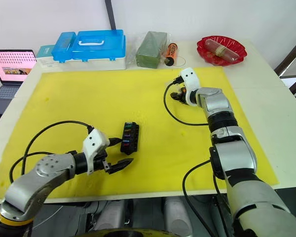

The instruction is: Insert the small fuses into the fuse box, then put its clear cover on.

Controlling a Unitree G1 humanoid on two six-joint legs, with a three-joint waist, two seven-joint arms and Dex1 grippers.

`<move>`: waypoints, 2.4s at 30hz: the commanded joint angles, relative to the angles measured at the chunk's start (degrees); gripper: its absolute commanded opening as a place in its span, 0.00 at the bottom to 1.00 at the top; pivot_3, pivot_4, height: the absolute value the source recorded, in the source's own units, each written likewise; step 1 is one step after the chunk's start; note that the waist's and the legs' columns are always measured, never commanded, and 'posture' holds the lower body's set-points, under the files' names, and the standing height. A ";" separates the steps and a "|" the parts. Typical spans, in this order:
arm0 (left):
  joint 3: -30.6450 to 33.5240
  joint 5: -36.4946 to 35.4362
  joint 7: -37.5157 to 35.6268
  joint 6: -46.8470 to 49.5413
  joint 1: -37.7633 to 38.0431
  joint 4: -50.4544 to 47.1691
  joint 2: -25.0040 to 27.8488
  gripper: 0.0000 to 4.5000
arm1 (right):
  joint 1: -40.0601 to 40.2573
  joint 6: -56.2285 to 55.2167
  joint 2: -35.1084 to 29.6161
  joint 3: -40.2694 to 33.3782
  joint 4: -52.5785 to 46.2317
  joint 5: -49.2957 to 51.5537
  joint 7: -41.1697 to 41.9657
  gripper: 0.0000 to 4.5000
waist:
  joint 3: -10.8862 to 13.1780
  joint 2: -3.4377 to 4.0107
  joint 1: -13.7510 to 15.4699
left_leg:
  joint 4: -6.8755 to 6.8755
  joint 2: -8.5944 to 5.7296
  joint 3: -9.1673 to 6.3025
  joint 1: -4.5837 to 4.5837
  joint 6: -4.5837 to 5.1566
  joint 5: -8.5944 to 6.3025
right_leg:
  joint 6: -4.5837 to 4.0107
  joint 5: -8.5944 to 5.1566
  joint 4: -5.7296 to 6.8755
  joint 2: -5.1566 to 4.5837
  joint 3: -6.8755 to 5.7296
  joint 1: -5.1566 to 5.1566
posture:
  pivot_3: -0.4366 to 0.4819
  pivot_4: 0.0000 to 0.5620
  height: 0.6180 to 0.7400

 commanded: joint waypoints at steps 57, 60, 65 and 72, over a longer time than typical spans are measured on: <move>-3.59 15.23 24.21 6.96 -4.69 2.74 -23.89 0.67 | 5.21 12.36 0.09 -2.09 -24.34 4.50 -3.92 0.42 | -0.03 0.04 1.19 | 0.04 -0.02 -0.02 0.06 -0.01 0.01 | 0.00 0.00 -0.06 0.04 -0.01 0.11 | 0.48 0.27 1.00; -0.39 14.55 23.11 7.89 -3.77 -0.07 -21.48 0.58 | 5.53 12.41 0.08 -2.13 -24.71 4.59 -3.90 0.42 | -0.03 0.04 1.16 | 0.04 -0.02 -0.02 0.05 -0.01 0.01 | 0.00 0.00 -0.06 0.04 -0.01 0.10 | 0.48 0.27 1.00; 2.69 13.62 21.99 8.50 -3.09 -1.77 -19.13 0.58 | 5.84 12.43 0.13 -2.23 -25.03 4.74 -3.93 0.42 | -0.03 0.04 1.30 | 0.04 -0.02 -0.01 0.05 -0.01 0.01 | 0.00 0.00 -0.06 0.02 0.00 0.09 | 0.48 0.27 1.00; 0.85 12.92 18.51 5.78 -4.77 2.90 -18.46 0.62 | 5.55 12.03 0.87 -2.24 -24.90 4.95 -4.43 0.42 | -0.03 0.04 1.35 | 0.05 -0.04 -0.01 0.03 -0.01 0.01 | 0.00 0.00 -0.07 0.02 -0.01 0.10 | 0.48 0.27 1.00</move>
